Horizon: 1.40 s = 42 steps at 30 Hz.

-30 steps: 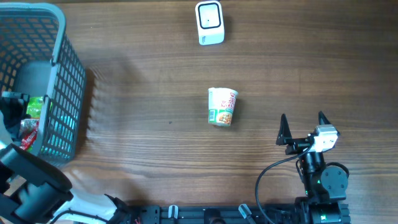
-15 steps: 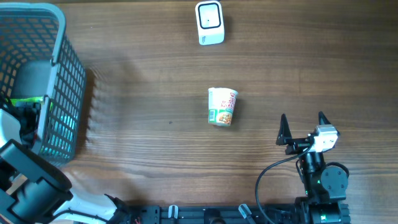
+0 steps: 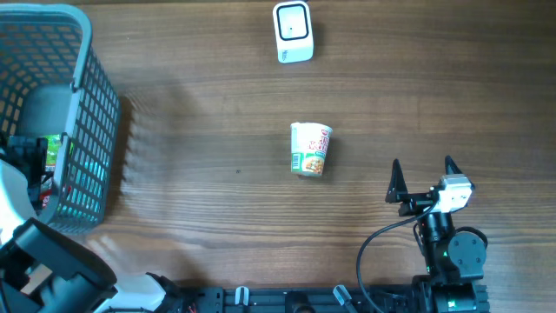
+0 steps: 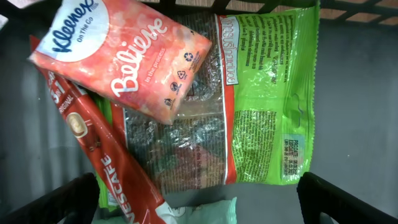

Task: Scan the item barcode
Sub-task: 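Reach the left gripper into the basket and grasp the green snack bag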

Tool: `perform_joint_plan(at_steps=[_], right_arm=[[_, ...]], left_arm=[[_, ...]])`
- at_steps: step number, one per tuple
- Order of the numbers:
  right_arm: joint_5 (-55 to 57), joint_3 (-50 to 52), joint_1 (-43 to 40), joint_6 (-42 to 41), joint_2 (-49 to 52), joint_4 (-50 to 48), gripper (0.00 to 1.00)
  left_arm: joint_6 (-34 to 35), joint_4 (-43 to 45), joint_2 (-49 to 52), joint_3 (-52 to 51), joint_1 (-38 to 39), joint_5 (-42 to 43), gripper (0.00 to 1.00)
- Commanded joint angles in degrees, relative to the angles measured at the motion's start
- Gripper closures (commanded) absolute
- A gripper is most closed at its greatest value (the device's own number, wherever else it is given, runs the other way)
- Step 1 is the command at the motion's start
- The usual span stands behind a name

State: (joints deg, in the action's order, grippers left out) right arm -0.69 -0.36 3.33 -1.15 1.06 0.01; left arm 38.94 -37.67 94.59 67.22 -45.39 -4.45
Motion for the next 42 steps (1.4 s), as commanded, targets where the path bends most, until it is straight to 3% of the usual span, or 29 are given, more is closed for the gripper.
perform_joint_plan(at_steps=[1,10,16,23,25,26,27,29,30,32,33,35,36,42], right_arm=[[-0.7,0.1,0.1,1.0,-0.3,-0.3,0.01],[-0.7,0.1,0.1,1.0,-0.3,-0.3,0.0],[-0.7,0.1,0.1,1.0,-0.3,-0.3,0.0],[-0.7,0.1,0.1,1.0,-0.3,-0.3,0.0],[-0.7,0.1,0.1,1.0,-0.3,-0.3,0.0],[-0.7,0.1,0.1,1.0,-0.3,-0.3,0.0],[-0.7,0.1,0.1,1.0,-0.3,-0.3,0.0],[-0.7,0.1,0.1,1.0,-0.3,-0.3,0.0],[-0.7,0.1,0.1,1.0,-0.3,-0.3,0.0],[-0.7,0.1,0.1,1.0,-0.3,-0.3,0.0],[-0.7,0.1,0.1,1.0,-0.3,-0.3,0.0],[-0.7,0.1,0.1,1.0,-0.3,-0.3,0.01],[-0.7,0.1,0.1,1.0,-0.3,-0.3,0.0],[-0.7,0.1,0.1,1.0,-0.3,-0.3,0.0]], left_arm=[[1.0,0.0,3.8,-0.6,-0.2,0.2,0.0],[1.2,1.2,7.6,-0.9,-0.2,-2.7,0.0],[2.1,8.4,7.9,-6.3,-0.1,-2.0,0.0],[2.0,9.9,11.6,-6.7,0.0,-1.2,0.0],[2.0,10.1,11.7,-6.7,0.0,-1.2,0.1],[2.0,10.1,11.7,-6.7,0.0,-1.2,0.24],[2.0,10.1,12.1,-7.0,0.1,-1.2,0.25],[2.0,10.1,13.4,-7.0,0.4,-1.2,0.06],[1.9,10.1,14.5,-7.0,0.5,-1.2,0.05],[1.4,10.2,15.7,-7.0,0.7,-1.2,0.21],[0.1,10.3,15.7,-7.0,0.7,-1.2,0.36],[-1.2,10.2,15.3,-6.8,0.7,-0.9,0.78],[-1.2,10.0,14.5,-6.8,0.7,-0.9,0.91],[-1.2,7.8,0.9,-6.8,0.7,4.7,0.96]])
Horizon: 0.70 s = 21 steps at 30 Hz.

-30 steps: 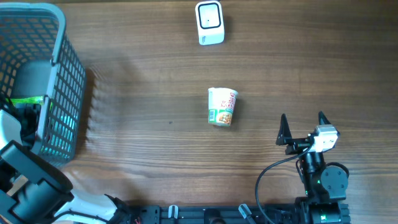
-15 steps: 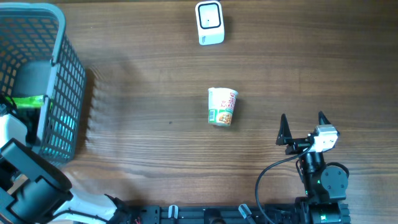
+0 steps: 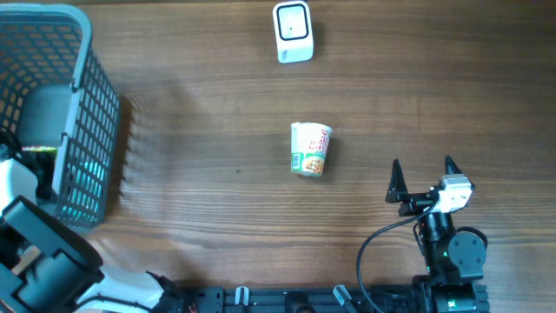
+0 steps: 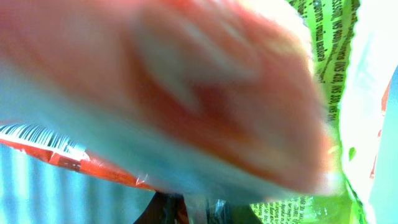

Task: Scan the item barcode
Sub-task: 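Reach the left gripper into the basket and grasp the green snack bag, then place the green bag and red stick left of the cup with left gripper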

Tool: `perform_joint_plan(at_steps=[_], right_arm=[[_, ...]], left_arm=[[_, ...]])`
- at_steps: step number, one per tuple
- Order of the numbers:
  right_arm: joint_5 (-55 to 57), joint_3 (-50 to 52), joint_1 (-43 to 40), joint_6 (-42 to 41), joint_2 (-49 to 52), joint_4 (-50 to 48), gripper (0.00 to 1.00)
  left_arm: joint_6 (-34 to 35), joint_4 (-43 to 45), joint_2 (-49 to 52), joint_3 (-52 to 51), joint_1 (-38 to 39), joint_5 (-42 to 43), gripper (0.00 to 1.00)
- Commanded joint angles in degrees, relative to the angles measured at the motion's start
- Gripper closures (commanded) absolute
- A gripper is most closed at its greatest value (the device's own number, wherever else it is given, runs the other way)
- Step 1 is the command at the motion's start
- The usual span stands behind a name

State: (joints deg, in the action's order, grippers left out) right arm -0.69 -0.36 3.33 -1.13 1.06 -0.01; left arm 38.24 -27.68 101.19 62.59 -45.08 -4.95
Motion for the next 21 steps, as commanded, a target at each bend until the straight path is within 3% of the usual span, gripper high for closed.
perform_joint_plan(at_steps=[1,6,8,11,15,17,21], right_arm=[[-0.7,0.1,0.1,1.0,-0.3,-0.3,0.01],[-0.7,0.1,0.1,1.0,-0.3,-0.3,0.0],[-0.7,0.1,0.1,1.0,-0.3,-0.3,0.0],[-0.7,0.1,0.1,1.0,-0.3,-0.3,0.0],[-0.7,0.1,0.1,1.0,-0.3,-0.3,0.0],[-0.7,0.1,0.1,1.0,-0.3,-0.3,0.0],[-0.7,0.1,0.1,1.0,-0.3,-0.3,0.0]], left_arm=[[-0.2,-3.1,-9.8,-2.2,0.3,6.0,0.96],[2.2,-2.9,-27.8,-1.7,0.3,12.0,0.96],[2.1,-2.9,-34.1,2.1,0.5,12.3,0.96],[1.2,-5.8,-39.7,9.5,5.4,20.3,0.96],[-2.0,-10.8,-41.6,13.9,22.9,20.9,0.96],[-4.6,-14.3,-40.7,13.9,38.1,13.7,0.96],[-5.0,-24.0,-32.3,13.9,59.2,1.3,0.96]])
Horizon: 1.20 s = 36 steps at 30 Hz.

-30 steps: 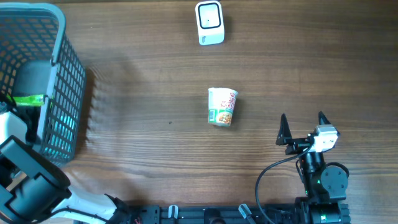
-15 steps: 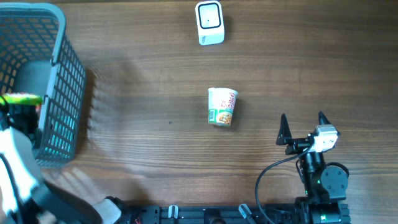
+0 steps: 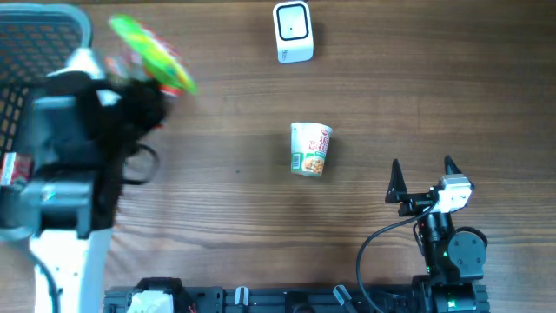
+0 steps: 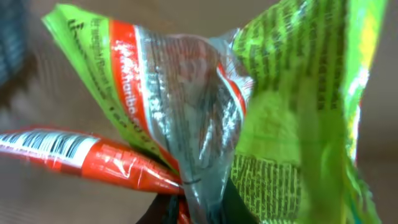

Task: Scan the item barcode
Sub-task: 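Place the green bag and red stick left of the cup with left gripper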

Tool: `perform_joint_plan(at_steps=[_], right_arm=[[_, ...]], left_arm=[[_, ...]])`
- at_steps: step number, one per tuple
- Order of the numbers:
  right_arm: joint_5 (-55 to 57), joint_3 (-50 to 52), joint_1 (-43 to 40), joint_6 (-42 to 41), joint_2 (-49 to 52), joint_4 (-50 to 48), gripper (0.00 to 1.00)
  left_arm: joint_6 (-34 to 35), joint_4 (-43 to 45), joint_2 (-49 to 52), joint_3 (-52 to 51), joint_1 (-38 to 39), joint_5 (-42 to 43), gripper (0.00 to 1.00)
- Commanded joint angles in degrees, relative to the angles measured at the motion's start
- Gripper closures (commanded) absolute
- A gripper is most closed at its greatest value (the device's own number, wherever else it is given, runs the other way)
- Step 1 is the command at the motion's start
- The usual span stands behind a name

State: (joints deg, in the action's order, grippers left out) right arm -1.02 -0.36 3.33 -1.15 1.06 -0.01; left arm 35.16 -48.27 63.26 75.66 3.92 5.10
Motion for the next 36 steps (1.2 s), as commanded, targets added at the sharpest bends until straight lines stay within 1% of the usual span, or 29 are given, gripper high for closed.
perform_joint_plan(at_steps=[1,5,7,10,11,12,13,14,15,16,18,20,21,22,23,24,27,29,30,32,33,36], right_arm=[[-0.4,0.1,0.1,1.0,-0.3,-0.3,0.0],[-0.4,0.1,0.1,1.0,-0.3,-0.3,0.0],[-0.4,0.1,0.1,1.0,-0.3,-0.3,0.0],[-0.4,0.1,0.1,1.0,-0.3,-0.3,0.0],[-0.4,0.1,0.1,1.0,-0.3,-0.3,0.0],[-0.4,0.1,0.1,1.0,-0.3,-0.3,0.0],[-0.4,0.1,0.1,1.0,-0.3,-0.3,0.0],[-0.4,0.1,0.1,1.0,-0.3,-0.3,0.0],[-0.4,0.1,0.1,1.0,-0.3,-0.3,0.0],[-0.4,0.1,0.1,1.0,-0.3,-0.3,0.0],[-0.4,0.1,0.1,1.0,-0.3,-0.3,0.0],[-0.4,0.1,0.1,1.0,-0.3,-0.3,0.0],[-0.4,0.1,0.1,1.0,-0.3,-0.3,0.0],[-0.4,0.1,0.1,1.0,-0.3,-0.3,0.0],[-0.4,0.1,0.1,1.0,-0.3,-0.3,0.0],[-0.4,0.1,0.1,1.0,-0.3,-0.3,0.0],[-0.4,0.1,0.1,1.0,-0.3,-0.3,0.0],[-0.4,0.1,0.1,1.0,-0.3,-0.3,0.0],[-0.4,0.1,0.1,1.0,-0.3,-0.3,0.0],[-0.4,0.1,0.1,1.0,-0.3,-0.3,0.0],[-0.4,0.1,0.1,1.0,-0.3,-0.3,0.0],[-0.4,0.1,0.1,1.0,-0.3,-0.3,0.0]], left_arm=[[-1.9,-5.2,9.8,0.7,14.8,-9.2,0.96],[-1.9,-6.4,24.3,0.3,23.4,-9.3,0.96],[-1.9,-4.4,36.2,0.3,27.2,-9.3,0.96],[-1.9,-1.5,45.1,0.3,28.4,-8.2,0.96],[-1.9,-1.1,46.6,0.3,28.5,-7.9,0.96],[-2.0,-1.0,47.6,0.3,28.5,-7.8,0.83],[-2.7,-1.1,47.6,0.3,28.2,-8.0,0.33],[-5.1,-1.6,46.9,1.1,27.6,-7.9,0.22],[-6.6,-3.2,46.0,3.0,26.8,-7.8,0.18],[-7.1,-4.4,45.4,4.3,26.4,-7.8,0.18],[-8.2,-7.6,43.5,8.0,25.5,-7.5,0.23],[-10.0,-9.8,42.1,10.3,25.4,-7.6,0.23],[-12.4,-10.7,41.2,11.3,25.4,-8.0,0.16],[-12.9,-11.6,40.7,11.9,25.3,-9.3,0.13],[-12.8,-13.9,39.6,13.3,24.7,-13.1,0.14],[-12.3,-15.2,38.9,14.2,24.1,-14.7,0.14],[-12.2,-22.5,34.2,23.1,17.9,-19.4,0.11],[-11.3,-23.5,29.2,29.2,8.0,-19.7,0.09],[-9.9,-23.1,27.4,30.4,3.6,-19.7,0.07],[-7.5,-22.0,24.6,30.8,-4.9,-19.5,0.04],[-7.3,-21.6,23.3,30.8,-11.5,-19.5,0.04],[-7.3,-21.9,23.9,30.4,-26.4,-19.5,0.01]])
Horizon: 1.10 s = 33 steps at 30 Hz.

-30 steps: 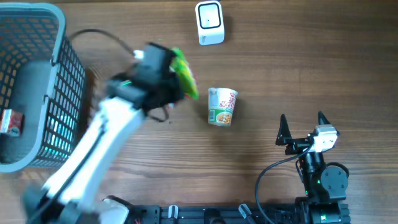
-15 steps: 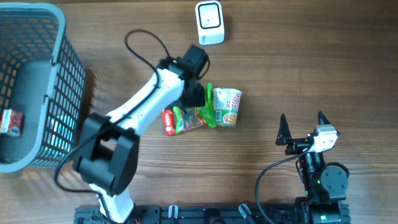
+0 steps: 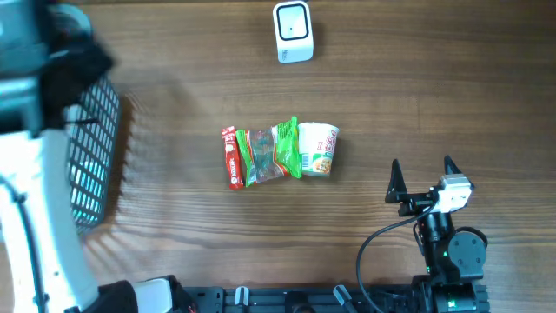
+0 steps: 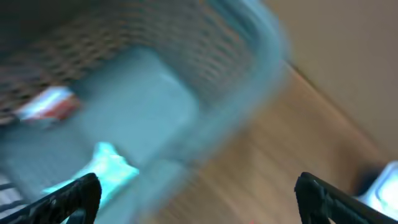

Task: Scan the item barcode
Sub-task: 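Place the green bag and red stick left of the cup with left gripper, then grasp the teal wipes pack from the basket and place it left of the row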

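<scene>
A green snack bag (image 3: 271, 154) and a red coffee stick (image 3: 231, 157) lie on the table's middle, the bag touching a noodle cup (image 3: 319, 149) lying on its side. The white scanner (image 3: 294, 32) stands at the far edge. My left gripper (image 3: 82, 54) hovers blurred over the basket's rim. In the left wrist view that gripper (image 4: 199, 202) is open with nothing between its fingers (image 4: 69, 196); under it are the blurred basket (image 4: 155, 93) and bare wood. My right gripper (image 3: 423, 178) stands open at the front right.
The grey mesh basket (image 3: 91, 165) stands at the table's left edge. Inside it are a reddish packet (image 4: 46, 106) and a pale green packet (image 4: 106, 168). The left arm's white link (image 3: 35, 217) runs along the left side.
The green bag and the red stick, then held by my left gripper beside the basket, now lie on the table against the cup. The left gripper is open, back over the basket's rim.
My left gripper was open over a tissue pack, a red stick and a green bag in the basket. Then it was pressed close on them. Then it held bag and stick outside the basket. Now both lie beside the cup, released.
</scene>
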Tool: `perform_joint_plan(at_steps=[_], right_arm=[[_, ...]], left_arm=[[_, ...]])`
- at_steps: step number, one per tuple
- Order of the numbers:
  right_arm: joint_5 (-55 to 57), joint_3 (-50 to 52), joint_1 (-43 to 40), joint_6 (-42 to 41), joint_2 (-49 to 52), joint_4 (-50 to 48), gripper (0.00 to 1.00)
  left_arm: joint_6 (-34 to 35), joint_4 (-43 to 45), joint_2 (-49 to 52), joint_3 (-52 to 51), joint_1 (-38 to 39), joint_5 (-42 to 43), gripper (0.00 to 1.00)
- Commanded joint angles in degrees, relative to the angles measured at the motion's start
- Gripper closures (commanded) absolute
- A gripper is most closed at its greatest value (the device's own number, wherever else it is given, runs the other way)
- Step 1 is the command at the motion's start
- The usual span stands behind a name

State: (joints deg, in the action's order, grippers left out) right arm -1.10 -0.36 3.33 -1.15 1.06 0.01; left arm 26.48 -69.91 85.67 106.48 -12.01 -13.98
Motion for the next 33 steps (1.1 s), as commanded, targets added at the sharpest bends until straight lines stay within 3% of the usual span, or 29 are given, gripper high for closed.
perform_joint_plan(at_steps=[1,4,8,12,14,17,19,22,25,29,30,33], right_arm=[[-0.3,0.1,0.1,1.0,-0.3,-0.3,0.0],[-0.3,0.1,0.1,1.0,-0.3,-0.3,0.0],[-0.3,0.1,0.1,1.0,-0.3,-0.3,0.0],[-0.3,0.1,0.1,1.0,-0.3,-0.3,0.0],[-0.3,0.1,0.1,1.0,-0.3,-0.3,0.0],[-0.3,0.1,0.1,1.0,-0.3,-0.3,0.0],[-0.3,0.1,0.1,1.0,-0.3,-0.3,0.0],[-0.3,0.1,0.1,1.0,-0.3,-0.3,0.0],[-0.3,0.1,0.1,1.0,-0.3,-0.3,0.0],[-0.3,0.1,0.1,1.0,-0.3,-0.3,0.0],[-0.3,0.1,0.1,1.0,-0.3,-0.3,0.0],[-0.3,0.1,0.1,1.0,-0.3,-0.3,0.0]], left_arm=[[1.4,-0.3,2.1,-1.0,-13.4,0.2,0.01],[1.4,-0.3,4.8,-5.3,-21.5,3.2,0.0],[-0.9,1.8,8.9,-14.3,-25.2,3.4,0.0],[-19.7,8.4,14.3,-22.2,-25.2,15.4,0.0],[-26.9,8.6,17.1,-24.1,-25.2,16.7,0.0],[-34.5,7.3,21.0,-25.1,-25.2,16.6,0.13],[-36.8,6.9,22.3,-25.1,-25.2,15.8,0.21],[-36.8,7.2,23.1,-25.6,-26.1,12.9,0.25],[-36.8,8.3,23.1,-27.6,-28.2,12.9,0.39],[-36.3,11.0,23.1,-31.4,-29.9,14.3,0.4],[-36.2,12.0,23.1,-32.1,-29.9,14.6,0.44],[-36.1,14.6,23.1,-32.2,-29.9,16.6,0.95]])
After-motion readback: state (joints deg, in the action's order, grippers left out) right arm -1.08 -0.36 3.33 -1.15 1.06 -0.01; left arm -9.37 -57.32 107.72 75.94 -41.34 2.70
